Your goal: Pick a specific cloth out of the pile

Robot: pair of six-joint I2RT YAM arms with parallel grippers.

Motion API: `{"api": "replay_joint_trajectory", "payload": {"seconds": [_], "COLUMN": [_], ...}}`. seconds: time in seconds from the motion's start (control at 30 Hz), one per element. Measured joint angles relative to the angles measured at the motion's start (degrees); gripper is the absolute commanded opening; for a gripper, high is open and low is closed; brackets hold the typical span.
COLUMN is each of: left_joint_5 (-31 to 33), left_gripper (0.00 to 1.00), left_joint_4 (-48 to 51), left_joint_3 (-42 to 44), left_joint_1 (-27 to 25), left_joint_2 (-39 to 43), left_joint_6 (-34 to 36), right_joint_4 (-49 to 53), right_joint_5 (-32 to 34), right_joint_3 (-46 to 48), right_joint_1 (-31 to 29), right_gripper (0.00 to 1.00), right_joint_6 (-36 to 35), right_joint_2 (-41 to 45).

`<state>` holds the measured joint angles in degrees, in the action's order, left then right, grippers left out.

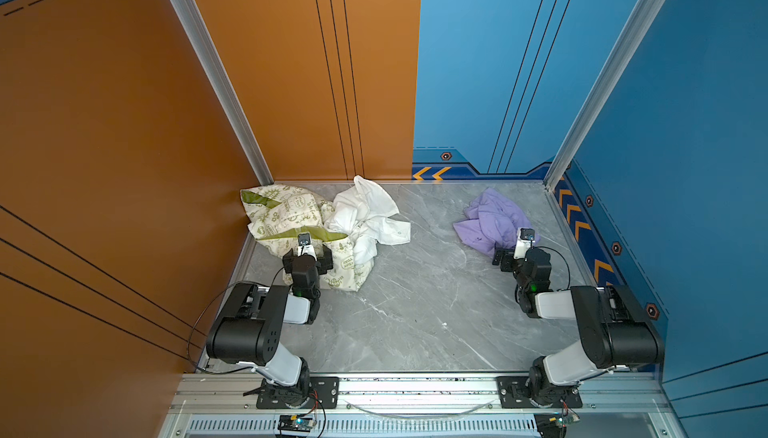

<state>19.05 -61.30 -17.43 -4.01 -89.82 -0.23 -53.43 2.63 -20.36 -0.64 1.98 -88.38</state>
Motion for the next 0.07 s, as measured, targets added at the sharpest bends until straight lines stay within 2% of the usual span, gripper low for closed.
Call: {"api": "replay_joint_trajectory", "payload": {"seconds": [0.07], "left_joint_5": [0.1], "left_gripper": [0.98], "left_joint_4": [0.0], "left_joint_3": [0.0], "left_joint_1": [-0.1], "left_joint_2": [0.0], "left_joint_6": [0.0], "right_joint_4": [0.1], "right_joint_5": [0.0], "right_joint_3": [0.0], "right_joint_1": [0.0], "right_gripper": [1.0], "right_joint_6": [0.2], "right_joint_2": [0.0]}}
